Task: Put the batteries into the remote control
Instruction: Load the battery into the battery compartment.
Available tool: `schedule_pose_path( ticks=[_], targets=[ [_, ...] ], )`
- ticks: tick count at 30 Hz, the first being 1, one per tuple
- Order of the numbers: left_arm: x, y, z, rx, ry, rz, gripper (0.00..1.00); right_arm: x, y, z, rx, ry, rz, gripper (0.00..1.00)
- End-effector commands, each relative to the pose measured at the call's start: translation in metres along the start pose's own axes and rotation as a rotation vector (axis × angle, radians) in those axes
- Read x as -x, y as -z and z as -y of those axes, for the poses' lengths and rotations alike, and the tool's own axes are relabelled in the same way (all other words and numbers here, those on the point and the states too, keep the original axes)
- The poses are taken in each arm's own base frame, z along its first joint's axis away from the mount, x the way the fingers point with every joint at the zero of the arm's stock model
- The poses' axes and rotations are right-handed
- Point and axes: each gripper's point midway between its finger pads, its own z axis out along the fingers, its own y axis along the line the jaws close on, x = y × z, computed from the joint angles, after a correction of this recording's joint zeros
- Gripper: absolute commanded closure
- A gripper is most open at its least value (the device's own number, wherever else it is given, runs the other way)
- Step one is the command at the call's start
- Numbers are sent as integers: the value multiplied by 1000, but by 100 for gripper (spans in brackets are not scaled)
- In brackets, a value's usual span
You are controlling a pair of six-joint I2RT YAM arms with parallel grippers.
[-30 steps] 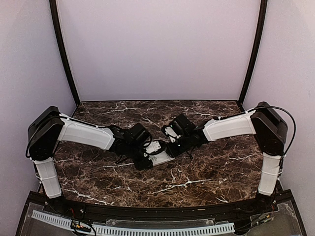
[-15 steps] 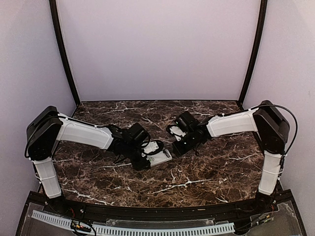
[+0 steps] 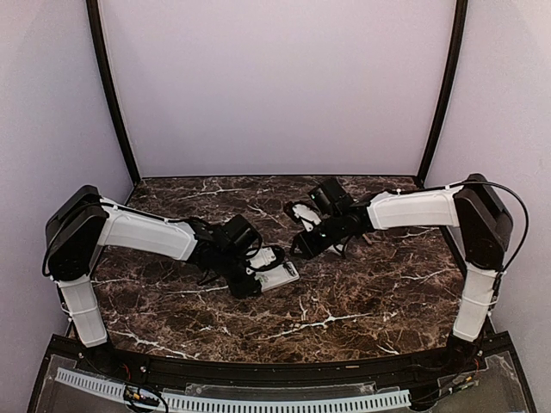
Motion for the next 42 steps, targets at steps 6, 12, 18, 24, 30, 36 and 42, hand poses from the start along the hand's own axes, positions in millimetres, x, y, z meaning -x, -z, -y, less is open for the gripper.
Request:
schedule_pose_path(
  ticks=[6, 12, 18, 24, 30, 36, 42],
  targets=[
    [-72, 0, 4, -9, 11, -255, 100, 35, -20, -20, 169, 91, 79, 70],
    [-72, -1, 4, -11, 12, -253, 100, 22, -33, -22, 191, 117, 52, 76],
    [-73, -1, 4, -12, 13, -255, 100, 11, -45, -26, 194, 164, 26, 78],
    [-72, -1, 5, -15, 14, -255, 100, 3, -51, -22, 164, 201, 24, 79],
    [-72, -1, 5, -17, 16, -254, 100, 0, -55, -27, 181, 229, 17, 80],
    [-72, -2, 5, -18, 16, -256, 100, -6, -59, -27, 172, 234, 7, 82],
    [-73, -3, 5, -19, 16, -260, 100, -13, -53, -21, 132, 255, 5, 86]
  ],
)
